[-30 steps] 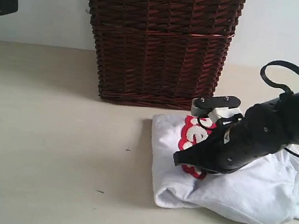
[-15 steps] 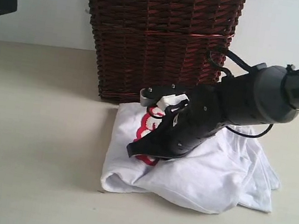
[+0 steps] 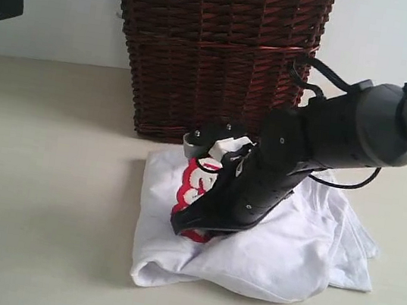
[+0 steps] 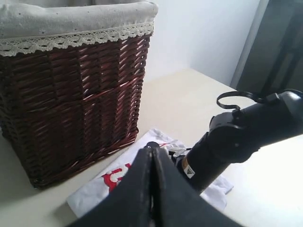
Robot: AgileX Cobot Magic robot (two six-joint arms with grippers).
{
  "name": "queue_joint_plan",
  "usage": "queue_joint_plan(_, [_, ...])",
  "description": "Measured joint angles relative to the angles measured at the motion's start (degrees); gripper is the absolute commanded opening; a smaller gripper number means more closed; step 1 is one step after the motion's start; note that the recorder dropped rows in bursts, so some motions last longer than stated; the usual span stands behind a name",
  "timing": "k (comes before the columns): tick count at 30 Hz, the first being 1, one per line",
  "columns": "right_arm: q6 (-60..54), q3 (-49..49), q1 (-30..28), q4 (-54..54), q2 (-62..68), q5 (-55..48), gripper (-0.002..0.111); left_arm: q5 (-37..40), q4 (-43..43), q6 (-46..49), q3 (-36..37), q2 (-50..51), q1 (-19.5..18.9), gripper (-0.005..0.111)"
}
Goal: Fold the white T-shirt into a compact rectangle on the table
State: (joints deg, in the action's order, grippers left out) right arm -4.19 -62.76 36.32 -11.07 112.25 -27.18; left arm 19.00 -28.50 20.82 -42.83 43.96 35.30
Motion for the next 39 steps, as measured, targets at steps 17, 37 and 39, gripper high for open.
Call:
queue_joint_plan(17, [24.71, 5.48, -7.92, 23.67, -1.30, 2.44, 0.000, 0.00, 0.00, 0.00, 0.00, 0.00, 0.00, 0.000])
queue_joint_plan(37, [1.33, 9.53, -4.06, 1.71, -12.76, 6.92, 0.000, -0.23, 0.00, 0.00, 0.00, 0.00, 0.00, 0.000])
queue_joint_plan(39, [1.33, 13.61, -4.06, 1.71, -19.74, 10.04, 0.000, -0.45, 0.00, 0.00, 0.00, 0.00, 0.00, 0.000])
